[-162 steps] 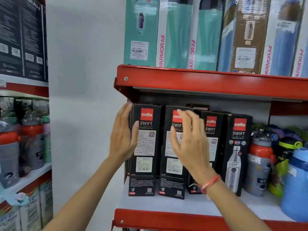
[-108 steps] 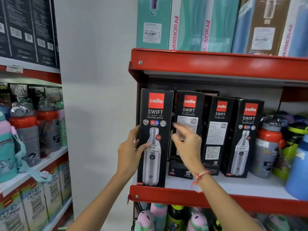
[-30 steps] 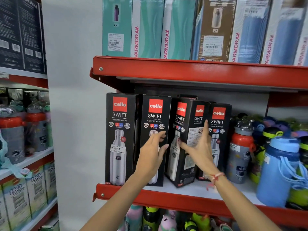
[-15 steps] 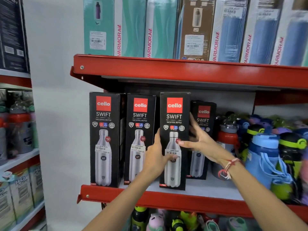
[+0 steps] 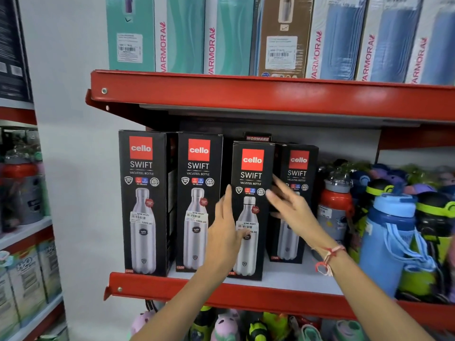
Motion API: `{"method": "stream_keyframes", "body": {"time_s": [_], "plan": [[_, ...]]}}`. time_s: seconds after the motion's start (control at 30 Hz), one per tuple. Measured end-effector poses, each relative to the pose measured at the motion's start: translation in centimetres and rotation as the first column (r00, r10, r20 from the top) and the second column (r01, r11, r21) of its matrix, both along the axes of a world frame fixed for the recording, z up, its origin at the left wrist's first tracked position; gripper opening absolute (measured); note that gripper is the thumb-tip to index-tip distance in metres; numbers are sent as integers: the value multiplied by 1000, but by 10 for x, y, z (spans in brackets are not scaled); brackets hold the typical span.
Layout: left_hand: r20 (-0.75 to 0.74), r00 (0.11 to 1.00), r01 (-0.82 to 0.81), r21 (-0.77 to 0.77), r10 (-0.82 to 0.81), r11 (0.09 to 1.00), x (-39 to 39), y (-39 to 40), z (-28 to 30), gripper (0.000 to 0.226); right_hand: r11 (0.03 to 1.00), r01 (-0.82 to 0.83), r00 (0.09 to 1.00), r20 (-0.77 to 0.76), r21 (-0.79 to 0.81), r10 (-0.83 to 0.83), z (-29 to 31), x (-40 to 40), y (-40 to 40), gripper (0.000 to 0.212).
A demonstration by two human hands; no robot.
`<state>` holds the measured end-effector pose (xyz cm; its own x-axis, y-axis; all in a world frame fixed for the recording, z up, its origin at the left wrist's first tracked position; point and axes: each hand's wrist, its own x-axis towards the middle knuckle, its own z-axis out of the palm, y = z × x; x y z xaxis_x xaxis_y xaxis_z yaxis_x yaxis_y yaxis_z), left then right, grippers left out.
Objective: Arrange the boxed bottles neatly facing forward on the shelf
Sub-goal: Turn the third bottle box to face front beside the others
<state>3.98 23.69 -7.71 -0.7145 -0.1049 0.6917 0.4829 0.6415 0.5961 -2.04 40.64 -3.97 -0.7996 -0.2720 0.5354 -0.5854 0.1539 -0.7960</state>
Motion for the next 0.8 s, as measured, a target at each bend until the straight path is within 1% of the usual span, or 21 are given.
{"method": "stream_keyframes", "body": {"time_s": [0.03, 0.07, 0.1, 0.13, 0.17, 0.2, 0.23, 0.27, 0.3, 0.33, 0.37, 0.43, 0.5, 0.67, 0.8], "plan": [[-48, 999, -27, -52, 25, 998, 1, 2, 1, 104, 995, 97, 993, -68, -29, -99, 2, 1, 0, 43], [-100, 993, -66, -104, 56, 992, 2, 3, 1, 103, 974, 216, 962, -158, -65, -223, 3, 1, 1, 30], [-153, 984, -111, -144, 89, 983, 2, 5, 2, 100, 934, 341, 901, -246, -107, -357, 3, 0, 2, 24], [-205, 972, -154, -173, 118, 973, 2, 6, 3, 96, 876, 463, 817, -317, -137, -481, 3, -3, 2, 25], [-258, 955, -198, -195, 144, 961, 1, 8, 4, 92, 799, 586, 720, -366, -135, -589, 3, -7, 2, 31], [-306, 936, -244, -215, 172, 946, 0, 10, 5, 87, 706, 699, 623, -393, -109, -677, 2, -10, -1, 43], [-346, 918, -283, -235, 192, 930, -1, 13, 6, 83, 612, 788, 539, -403, -70, -740, 0, -14, -3, 60], [-380, 905, -304, -256, 194, 918, -2, 16, 7, 80, 532, 847, 481, -395, -23, -783, -2, -17, -6, 78], [-408, 896, -305, -276, 176, 911, -4, 19, 9, 77, 476, 879, 453, -366, 30, -813, -3, -18, -9, 94], [-426, 892, -295, -294, 151, 909, -5, 22, 10, 76, 444, 892, 447, -322, 85, -835, -5, -19, -12, 105], [-438, 890, -282, -305, 129, 910, -7, 25, 11, 75, 435, 890, 456, -277, 137, -846, -7, -21, -14, 113], [-442, 890, -262, -300, 110, 917, -8, 30, 12, 75, 472, 861, 505, -215, 189, -836, -9, -25, -15, 120], [-424, 896, -271, -289, 131, 918, -9, 32, 13, 75, 531, 827, 560, -182, 186, -808, -10, -27, -14, 120], [-374, 914, -291, -335, 157, 896, -5, 34, 10, 75, 571, 807, 590, -237, 150, -772, -10, -16, -6, 120], [-350, 926, -269, -345, 143, 899, -2, 31, 6, 74, 597, 782, 622, -261, 177, -738, -11, -11, -2, 119]]}}
